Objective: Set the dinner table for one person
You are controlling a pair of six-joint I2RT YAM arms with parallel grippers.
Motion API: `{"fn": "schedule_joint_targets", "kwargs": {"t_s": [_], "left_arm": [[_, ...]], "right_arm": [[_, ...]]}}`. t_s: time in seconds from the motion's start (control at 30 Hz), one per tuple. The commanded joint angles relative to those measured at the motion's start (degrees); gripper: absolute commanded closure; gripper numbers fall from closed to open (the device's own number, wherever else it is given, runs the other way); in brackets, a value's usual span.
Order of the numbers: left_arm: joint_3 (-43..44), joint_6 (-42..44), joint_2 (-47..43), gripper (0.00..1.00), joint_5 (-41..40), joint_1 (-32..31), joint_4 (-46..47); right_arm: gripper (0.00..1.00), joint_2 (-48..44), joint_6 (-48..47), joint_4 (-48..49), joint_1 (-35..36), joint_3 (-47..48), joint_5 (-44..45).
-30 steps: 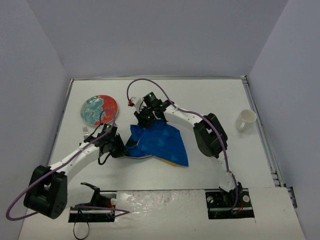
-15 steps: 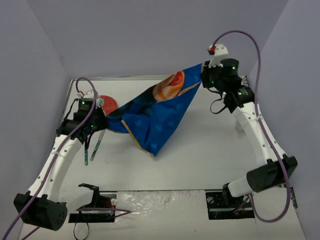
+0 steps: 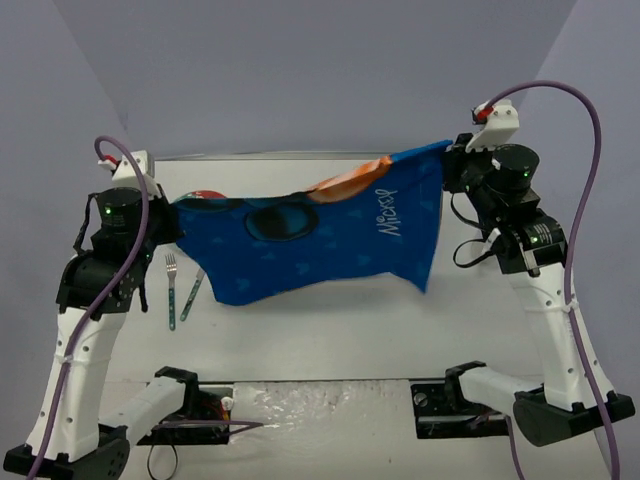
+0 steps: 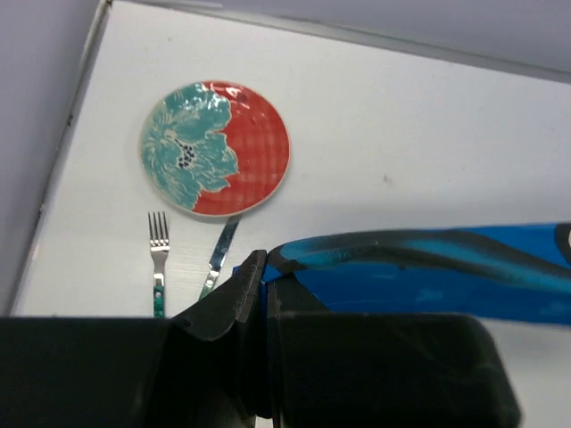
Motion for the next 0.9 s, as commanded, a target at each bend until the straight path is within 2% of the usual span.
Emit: {"fn": "schedule_joint_targets", "kwargs": {"t_s": [0.0,0.23,0.4,0.67,0.87], "left_arm": [[6.58,5.27,-3.35,1.00,-2.71,0.34,5.58],[3.86,9.23,-15.61,1.00,-4.25,-0.71,13.14],[4.22,11.26,-18.82,1.00,-2.41,-0.94,14.10],[-1.27,9.54,-15.16,0.96,1.84,-1.30,15.55],[-6.88,8.61,-6.74,0.93,5.01,-1.30,18.89]], "right_arm": [[1.00,-5.53,-0.84,3.61,-0.28,2.24,1.82],[1.00,-16.76,-1.26,3.12,-0.25,0.83,3.47],[1.00,-21.49,0.79,-0.24,-0.28,0.19,4.60],[1.00,-22.74,3.67,-3.51,-0.19,-4.32,7.63],[1.00,-16.18,7.52,-6.08,-0.26,-10.21,12.83]]}}
